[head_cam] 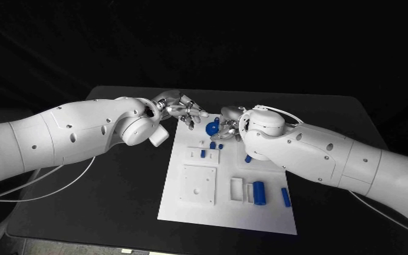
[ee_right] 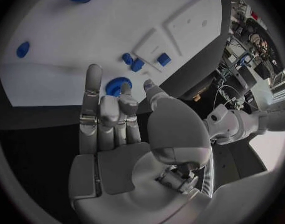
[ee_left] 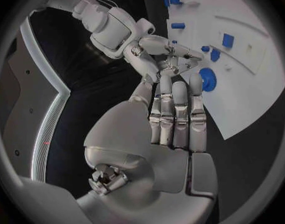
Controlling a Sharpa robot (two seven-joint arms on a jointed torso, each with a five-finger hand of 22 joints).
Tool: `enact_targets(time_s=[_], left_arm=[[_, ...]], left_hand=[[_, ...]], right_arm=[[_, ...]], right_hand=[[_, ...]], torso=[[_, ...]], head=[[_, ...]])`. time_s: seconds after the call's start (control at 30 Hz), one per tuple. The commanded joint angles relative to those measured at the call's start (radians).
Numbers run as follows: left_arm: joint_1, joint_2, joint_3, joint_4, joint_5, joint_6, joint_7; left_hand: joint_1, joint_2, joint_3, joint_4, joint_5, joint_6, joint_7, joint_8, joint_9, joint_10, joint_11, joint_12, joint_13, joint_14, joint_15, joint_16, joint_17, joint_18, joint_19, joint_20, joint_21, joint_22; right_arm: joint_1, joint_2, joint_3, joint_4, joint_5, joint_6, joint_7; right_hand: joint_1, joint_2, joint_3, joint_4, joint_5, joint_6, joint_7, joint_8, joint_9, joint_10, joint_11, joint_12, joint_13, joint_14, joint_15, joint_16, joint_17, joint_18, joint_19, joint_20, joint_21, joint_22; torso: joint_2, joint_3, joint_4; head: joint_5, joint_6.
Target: Assemble the parts on the task board
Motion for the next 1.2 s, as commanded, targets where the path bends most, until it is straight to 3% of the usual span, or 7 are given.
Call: enact_targets(time_s=[0.03, 0.13, 0.53, 1.2], left_arm=[[0.001, 0.001, 0.0, 0.006, 0.004, -0.014, 0.021], [0.001, 0.0, 0.0, 0.008, 0.004, -0.019, 0.025], [0.001, 0.001, 0.0, 0.015, 0.004, -0.03, 0.035], [0.005, -0.003, 0.0, 0.028, 0.005, -0.025, 0.037]], left_hand=[[0.004, -0.005, 0.001, 0.007, 0.003, -0.002, 0.002, -0.001, -0.001, 0.003, 0.003, -0.004, 0.001, 0.006, 0.0, -0.005, 0.002, -0.006, 0.009, -0.001, -0.005, 0.001], [0.004, -0.007, 0.0, 0.008, 0.003, -0.003, 0.002, -0.001, -0.002, 0.003, 0.003, -0.004, 0.002, 0.007, 0.0, -0.005, 0.002, -0.006, 0.01, -0.001, -0.005, 0.001], [0.003, -0.008, -0.001, 0.014, 0.003, -0.003, 0.002, 0.0, -0.003, 0.003, 0.004, -0.005, 0.006, 0.008, 0.001, -0.007, 0.003, -0.006, 0.011, -0.001, -0.006, 0.001], [0.006, -0.008, 0.001, 0.02, 0.003, 0.002, 0.0, 0.002, -0.002, 0.002, 0.004, -0.007, 0.011, 0.009, 0.001, -0.009, 0.004, -0.006, 0.01, 0.0, -0.006, 0.0]], right_arm=[[0.0, 0.008, -0.004, -0.009, -0.041, 0.042, -0.017], [0.0, 0.016, -0.008, -0.015, -0.044, 0.046, -0.015], [-0.002, 0.04, -0.025, -0.036, -0.052, 0.04, -0.004], [-0.012, 0.064, -0.034, -0.061, -0.066, 0.029, 0.002]], right_hand=[[-0.006, -0.008, -0.014, 0.018, -0.006, 0.005, 0.001, -0.002, 0.001, 0.01, 0.0, 0.003, 0.002, 0.009, -0.001, 0.006, 0.002, -0.012, 0.003, -0.002, 0.003, -0.002], [0.013, -0.004, -0.044, 0.038, -0.006, 0.006, 0.001, -0.002, 0.001, 0.012, 0.0, 0.001, 0.006, 0.01, -0.001, 0.004, 0.004, -0.015, 0.004, -0.003, 0.003, -0.003], [0.032, -0.003, -0.042, 0.033, -0.006, 0.009, 0.0, -0.002, 0.001, 0.013, -0.001, -0.004, 0.008, 0.01, -0.002, 0.001, 0.005, -0.016, 0.004, -0.004, 0.003, -0.005], [0.032, 0.0, -0.017, 0.01, -0.006, 0.012, -0.002, -0.002, 0.001, 0.015, -0.002, -0.01, 0.012, 0.011, -0.003, -0.003, 0.009, -0.017, 0.004, -0.005, 0.003, -0.007]], torso=[[0.0, 0.0003, -0.0008], [0.0, 0.0003, -0.0005], [-0.001, 0.0009, -0.0025], [0.0, 0.0017, -0.0014]], head=[[0.004, -0.003], [0.005, -0.005], [0.009, -0.007], [0.012, -0.008]])
